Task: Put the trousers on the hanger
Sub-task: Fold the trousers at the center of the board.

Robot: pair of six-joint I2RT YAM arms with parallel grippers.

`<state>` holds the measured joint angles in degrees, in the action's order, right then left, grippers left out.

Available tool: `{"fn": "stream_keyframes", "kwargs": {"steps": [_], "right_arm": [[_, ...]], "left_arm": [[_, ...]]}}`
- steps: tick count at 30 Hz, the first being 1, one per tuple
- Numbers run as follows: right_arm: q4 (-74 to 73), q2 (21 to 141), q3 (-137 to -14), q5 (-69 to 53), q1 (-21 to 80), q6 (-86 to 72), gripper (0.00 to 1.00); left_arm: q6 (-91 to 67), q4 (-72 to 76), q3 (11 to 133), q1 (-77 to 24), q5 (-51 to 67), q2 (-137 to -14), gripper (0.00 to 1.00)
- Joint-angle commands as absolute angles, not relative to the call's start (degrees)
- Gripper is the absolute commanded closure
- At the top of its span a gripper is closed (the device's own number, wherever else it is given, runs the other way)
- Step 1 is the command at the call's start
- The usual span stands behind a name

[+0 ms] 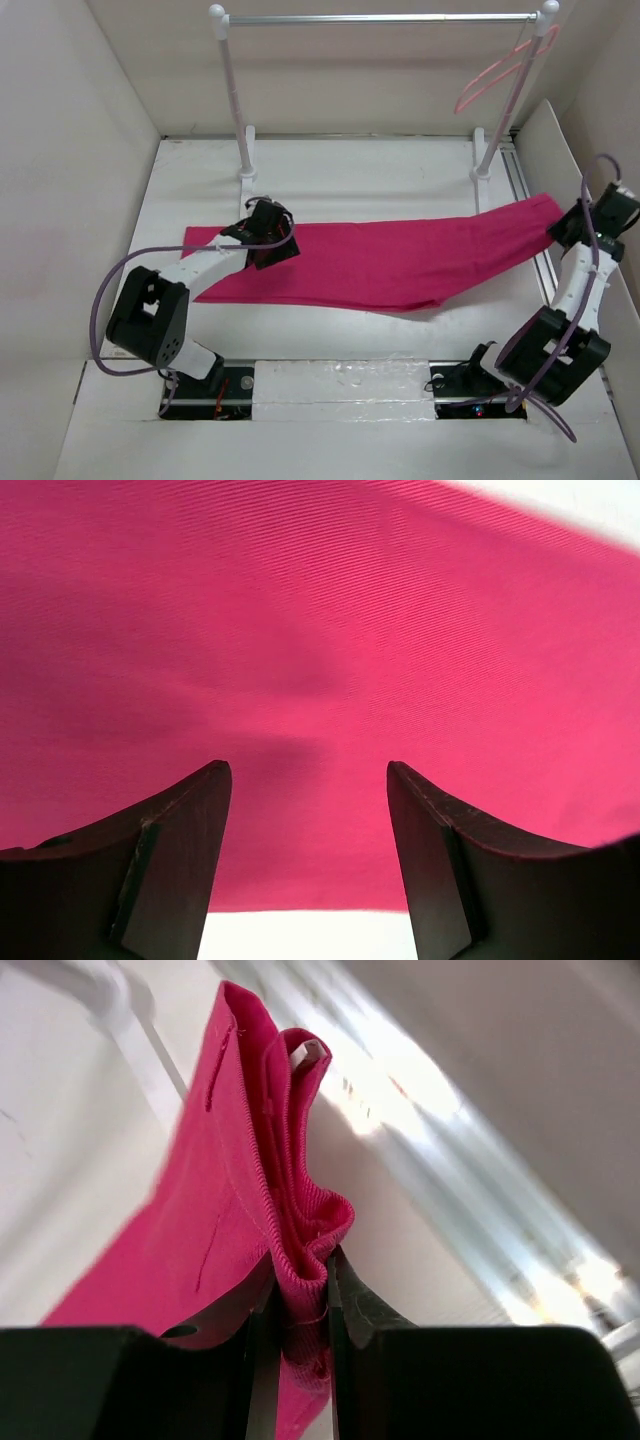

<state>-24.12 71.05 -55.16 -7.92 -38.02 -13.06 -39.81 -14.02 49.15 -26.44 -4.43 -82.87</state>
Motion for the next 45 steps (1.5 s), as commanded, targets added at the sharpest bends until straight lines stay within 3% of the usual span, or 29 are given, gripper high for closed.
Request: {"fn": "stream_keyframes", "kwargs": {"steps": [1,8,12,15,21,29,33,43,44,45], "right_arm": [[-24.2,67.9,-67.9,-5.9,-40.6,-7.6,1.0],[-28.4,63.6,-75.5,-9.0,-37.7,-3.5,1.0],[-29.0,61.8,-76.7,-10.4,-26.6,-2.4,1.0],[-28.7,59.8,-75.4,-12.2,-17.2,-4.0,1.0],[-25.6,59.1,-74.6,-2.3,3.9,-11.2,1.0],[-23.9,73.4,-85.5,13.2,29.5,-13.6,1.0],[-23.0,81.7,-90.9,15.4,40.1,-14.1,1.0],[-23.2,102.5,-104.5,14.4,55.6,-11.1,1.0],[-23.1,104.0,-106.1,12.4,57.1,-10.7,0.99],[-22.9,106.7,-107.1,10.1,57.7,-10.1,0.84]], "left_arm": [[-39.7,-13.9,52.7,-30.8,-2.0,-85.0,0.41],[-38.2,-17.0,62.6,-41.6,-2.5,-92.5,0.4],[-37.8,-20.2,68.7,-42.7,-2.0,-93.7,0.4],[-36.4,-21.5,71.2,-39.6,-3.1,-89.8,0.39],[-32.4,-23.4,73.6,-28.6,-6.2,-80.9,0.39],[-29.7,-21.4,73.1,-11.6,-2.3,-75.5,0.37],[-30.2,-20.7,72.1,-9.1,-2.7,-74.4,0.37],[-34.3,-22.0,69.4,-5.0,-10.4,-71.5,0.36],[-34.4,-22.3,69.1,-4.2,-11.1,-71.3,0.36],[-34.3,-22.1,68.3,-3.6,-11.3,-70.8,0.36]]}}
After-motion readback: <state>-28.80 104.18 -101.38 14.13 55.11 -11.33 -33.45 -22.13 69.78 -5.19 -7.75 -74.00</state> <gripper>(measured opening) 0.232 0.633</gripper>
